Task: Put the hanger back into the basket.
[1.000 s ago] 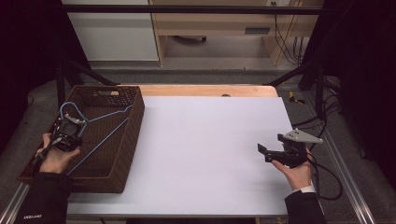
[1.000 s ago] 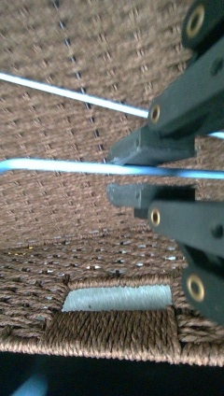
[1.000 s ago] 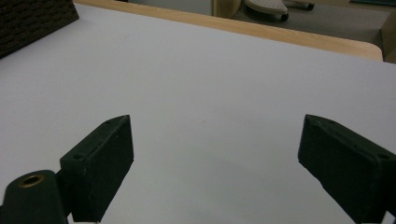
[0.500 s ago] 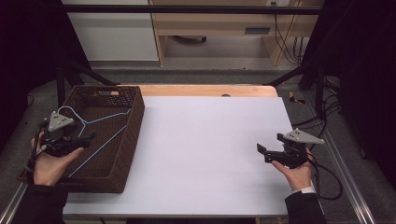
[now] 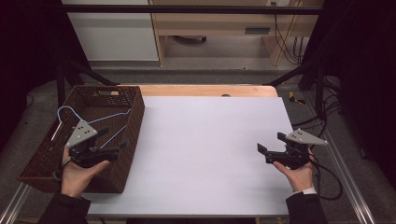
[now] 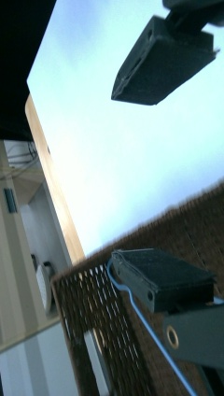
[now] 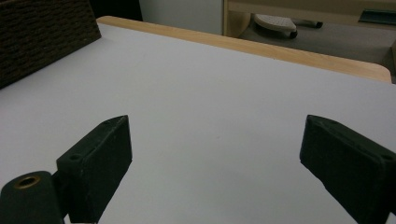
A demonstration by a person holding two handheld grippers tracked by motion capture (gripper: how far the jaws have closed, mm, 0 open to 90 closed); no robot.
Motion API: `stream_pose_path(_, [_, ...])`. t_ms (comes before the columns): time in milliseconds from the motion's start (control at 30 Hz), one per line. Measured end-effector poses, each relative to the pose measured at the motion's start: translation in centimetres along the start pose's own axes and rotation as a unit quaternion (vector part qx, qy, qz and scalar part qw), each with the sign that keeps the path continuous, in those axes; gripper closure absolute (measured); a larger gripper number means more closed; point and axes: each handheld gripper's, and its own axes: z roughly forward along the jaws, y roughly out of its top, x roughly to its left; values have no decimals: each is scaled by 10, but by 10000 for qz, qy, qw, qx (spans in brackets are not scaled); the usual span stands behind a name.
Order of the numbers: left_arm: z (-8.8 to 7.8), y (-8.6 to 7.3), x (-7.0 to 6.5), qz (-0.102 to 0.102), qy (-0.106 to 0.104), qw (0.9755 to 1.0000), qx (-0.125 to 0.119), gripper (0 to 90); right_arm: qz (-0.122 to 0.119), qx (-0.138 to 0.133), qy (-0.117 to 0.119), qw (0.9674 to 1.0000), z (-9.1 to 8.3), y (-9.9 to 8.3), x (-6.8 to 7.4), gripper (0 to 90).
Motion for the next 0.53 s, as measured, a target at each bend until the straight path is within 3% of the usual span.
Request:
stream_pose_path(233, [18,-17,-17,-22,-345,9994,8,160,-10,-62,100,9999,-3,-1,1,90])
stream_pose_path(533, [18,-26,-20,-63,-361,9993,10,157,19,-234,244,9994,-12,-4,0,85])
